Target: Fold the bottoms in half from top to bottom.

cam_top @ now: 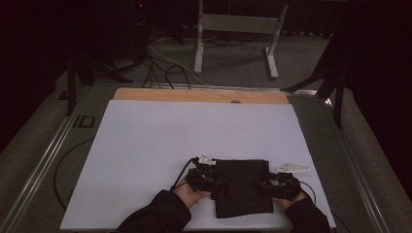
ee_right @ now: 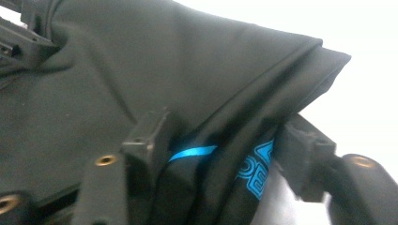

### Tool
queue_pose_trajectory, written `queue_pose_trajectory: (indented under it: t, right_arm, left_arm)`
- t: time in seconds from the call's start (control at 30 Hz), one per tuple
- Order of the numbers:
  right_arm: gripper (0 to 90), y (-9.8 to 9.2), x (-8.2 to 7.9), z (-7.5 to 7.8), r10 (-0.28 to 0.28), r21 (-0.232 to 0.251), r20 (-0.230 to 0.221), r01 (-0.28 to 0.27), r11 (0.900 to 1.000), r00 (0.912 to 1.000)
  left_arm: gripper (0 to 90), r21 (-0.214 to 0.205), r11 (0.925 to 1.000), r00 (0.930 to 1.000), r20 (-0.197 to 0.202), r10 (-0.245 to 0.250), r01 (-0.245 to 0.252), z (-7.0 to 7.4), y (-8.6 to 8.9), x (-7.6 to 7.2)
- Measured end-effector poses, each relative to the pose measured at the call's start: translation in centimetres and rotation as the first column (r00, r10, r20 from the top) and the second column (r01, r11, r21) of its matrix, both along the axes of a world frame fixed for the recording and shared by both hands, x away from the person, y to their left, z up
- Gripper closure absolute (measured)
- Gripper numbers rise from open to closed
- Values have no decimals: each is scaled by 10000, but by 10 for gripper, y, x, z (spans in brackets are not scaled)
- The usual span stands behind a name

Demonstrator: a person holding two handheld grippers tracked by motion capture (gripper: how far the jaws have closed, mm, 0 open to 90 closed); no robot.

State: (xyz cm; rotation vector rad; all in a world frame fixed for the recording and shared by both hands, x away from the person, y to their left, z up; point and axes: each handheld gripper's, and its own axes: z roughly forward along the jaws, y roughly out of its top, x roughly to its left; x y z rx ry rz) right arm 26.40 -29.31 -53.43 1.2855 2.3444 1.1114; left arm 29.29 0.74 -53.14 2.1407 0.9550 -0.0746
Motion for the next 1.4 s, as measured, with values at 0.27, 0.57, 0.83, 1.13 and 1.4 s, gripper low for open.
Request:
queue_pose_trajectory:
  t: [0.27, 0.57, 0.83, 1.13, 1.4]
  right_arm:
    - [629, 6, -4, 0, 396, 26, -25, -396, 9992, 9992]
    - [776, 9, -5, 1, 477, 325, -204, -470, 9984, 9987]
    - [799, 10, -7, 7, 415, 259, 10, -415, 9988, 9991]
    - [801, 14, -7, 13, 478, 300, 295, -487, 9984, 9984]
    - [801, 23, -3, 20, 532, 343, 469, -549, 9979, 9975]
  left_arm:
    - [669, 195, 9994, 9995, -148, -285, 287, 1, -7, -1]
    - [755, 284, 9984, 9987, -136, -482, 485, 3, -9, 1]
    - [776, 237, 9979, 9981, -94, -602, 604, 6, -7, 5]
    - [779, 96, 9983, 9983, -32, -576, 576, 11, -2, 6]
    - [779, -47, 9977, 9977, 52, -672, 672, 19, 7, 7]
